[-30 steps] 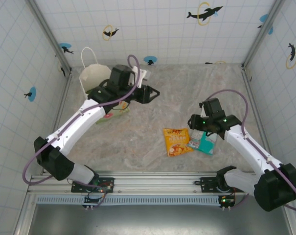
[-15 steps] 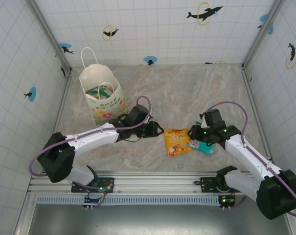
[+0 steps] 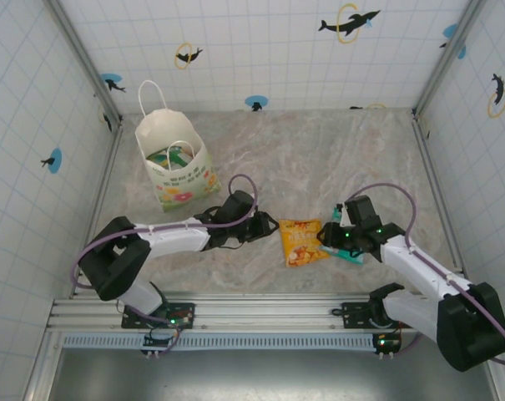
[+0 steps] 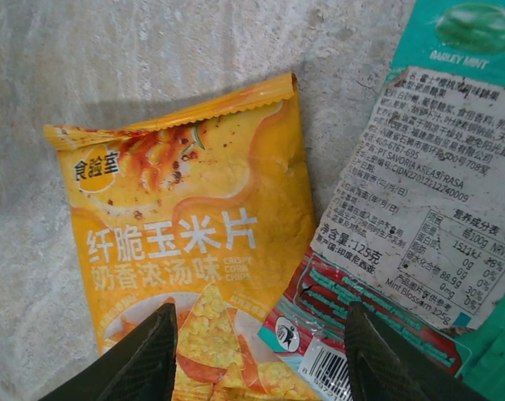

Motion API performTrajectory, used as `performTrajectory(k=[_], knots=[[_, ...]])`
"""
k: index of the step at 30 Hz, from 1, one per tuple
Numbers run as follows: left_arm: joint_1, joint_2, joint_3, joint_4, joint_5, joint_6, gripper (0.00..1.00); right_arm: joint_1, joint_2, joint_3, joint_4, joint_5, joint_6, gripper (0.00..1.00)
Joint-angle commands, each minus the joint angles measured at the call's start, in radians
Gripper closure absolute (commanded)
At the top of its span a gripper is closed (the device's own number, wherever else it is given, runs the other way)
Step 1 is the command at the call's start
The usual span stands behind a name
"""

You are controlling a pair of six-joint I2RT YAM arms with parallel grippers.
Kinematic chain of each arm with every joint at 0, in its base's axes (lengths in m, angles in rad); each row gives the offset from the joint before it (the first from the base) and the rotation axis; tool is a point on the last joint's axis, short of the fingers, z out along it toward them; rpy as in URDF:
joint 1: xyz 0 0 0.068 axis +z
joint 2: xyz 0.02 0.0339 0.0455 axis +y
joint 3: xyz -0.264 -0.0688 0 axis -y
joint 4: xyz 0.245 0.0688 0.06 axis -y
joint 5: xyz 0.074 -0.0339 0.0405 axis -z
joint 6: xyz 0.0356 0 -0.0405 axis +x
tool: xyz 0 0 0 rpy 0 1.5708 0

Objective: Place the snacks into the paper bag

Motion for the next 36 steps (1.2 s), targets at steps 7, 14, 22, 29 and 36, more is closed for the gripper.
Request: performTrajectory(k=[7, 14, 22, 29, 36], knots=[[-0.005, 0.068, -0.033, 0.109, -0.003, -0.051, 0.51, 0.009, 0.063, -0.015, 0.028, 0.007, -0.013, 0.45], [-0.005, 0.143, 0.000, 0.163, 0.054, -0.052, 0.52, 0.008, 0.096, -0.018, 0.023, 0.008, -0.016, 0.46], [-0.005, 0.227, 0.026, 0.249, 0.111, -0.078, 0.55, 0.009, 0.102, -0.028, 0.033, 0.001, -0.013, 0.48], [-0.028, 0.300, 0.072, 0.332, 0.161, -0.111, 0.59, 0.009, 0.104, -0.036, 0.044, -0.009, -0.010, 0.49], [-0.046, 0.328, 0.086, 0.415, 0.190, -0.162, 0.68, 0.008, 0.101, -0.048, 0.064, -0.019, -0.004, 0.50]])
